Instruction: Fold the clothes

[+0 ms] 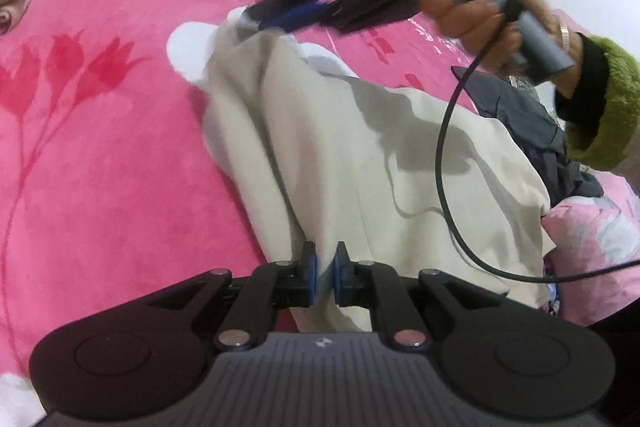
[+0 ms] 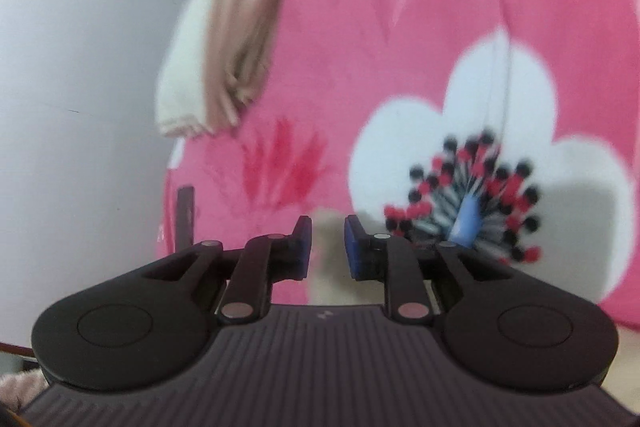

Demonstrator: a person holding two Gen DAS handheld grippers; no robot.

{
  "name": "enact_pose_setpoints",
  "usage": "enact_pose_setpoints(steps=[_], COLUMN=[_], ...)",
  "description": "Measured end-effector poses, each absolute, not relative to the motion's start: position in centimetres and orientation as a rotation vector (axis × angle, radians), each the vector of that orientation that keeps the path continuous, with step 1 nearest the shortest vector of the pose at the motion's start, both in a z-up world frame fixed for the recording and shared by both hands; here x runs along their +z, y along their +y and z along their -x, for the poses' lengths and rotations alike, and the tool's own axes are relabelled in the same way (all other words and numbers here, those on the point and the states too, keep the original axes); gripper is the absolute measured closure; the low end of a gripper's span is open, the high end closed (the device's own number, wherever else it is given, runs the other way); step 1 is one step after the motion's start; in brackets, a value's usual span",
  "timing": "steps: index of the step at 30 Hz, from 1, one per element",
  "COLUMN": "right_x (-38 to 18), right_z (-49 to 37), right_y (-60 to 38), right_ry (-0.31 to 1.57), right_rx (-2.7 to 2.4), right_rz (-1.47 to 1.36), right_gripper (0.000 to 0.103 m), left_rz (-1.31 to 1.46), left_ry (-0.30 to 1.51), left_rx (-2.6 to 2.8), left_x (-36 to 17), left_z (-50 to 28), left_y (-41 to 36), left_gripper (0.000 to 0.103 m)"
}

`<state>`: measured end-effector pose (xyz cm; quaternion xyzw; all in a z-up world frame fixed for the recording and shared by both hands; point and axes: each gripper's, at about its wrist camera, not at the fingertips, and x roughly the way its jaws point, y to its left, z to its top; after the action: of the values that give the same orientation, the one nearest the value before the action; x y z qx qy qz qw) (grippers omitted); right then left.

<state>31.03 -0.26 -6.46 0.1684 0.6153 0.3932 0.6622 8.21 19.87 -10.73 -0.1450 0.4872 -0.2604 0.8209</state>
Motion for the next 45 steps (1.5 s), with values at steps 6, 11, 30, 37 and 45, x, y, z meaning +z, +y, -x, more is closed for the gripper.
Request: enact_pose_setpoints(steps=[6,11,30,37,45], right_x=[-4.4,-8.6,-10.2,-13.7,-2.3], right_z=[-30.0,-27.5,-28.0,-31.7,-31.6], right_y=[-0.2,4.7,4.8,3.4,-5.1], right_ry=[1.326,1.410,1.333,1.339,1.153], right_rx=[0.946,0.978,0.880,0.843,0.942], right_rz=[-0.278,-0.075,-0.098,-0.517,-0.739], right_gripper=[0.085,0.087,0.086,0.087,0.087], left_rz=[0.396,0.395,0.432,0.463,0.422], left_ry=[1.047,1.041,1.045,1.065,1.065], left_rx=[-0.552,-0.551,-0.580,-0.549,-0.557], left_x=[-11.2,-11.4,-12.7,-12.6,-12.4], left_z=[-8.5,-8.1,-8.2,-7.3,-7.2], left_y=[21.3,20.9,21.1,21.4,20.8], left_gripper=[0.094,0.094,0.094,0.093,0.093])
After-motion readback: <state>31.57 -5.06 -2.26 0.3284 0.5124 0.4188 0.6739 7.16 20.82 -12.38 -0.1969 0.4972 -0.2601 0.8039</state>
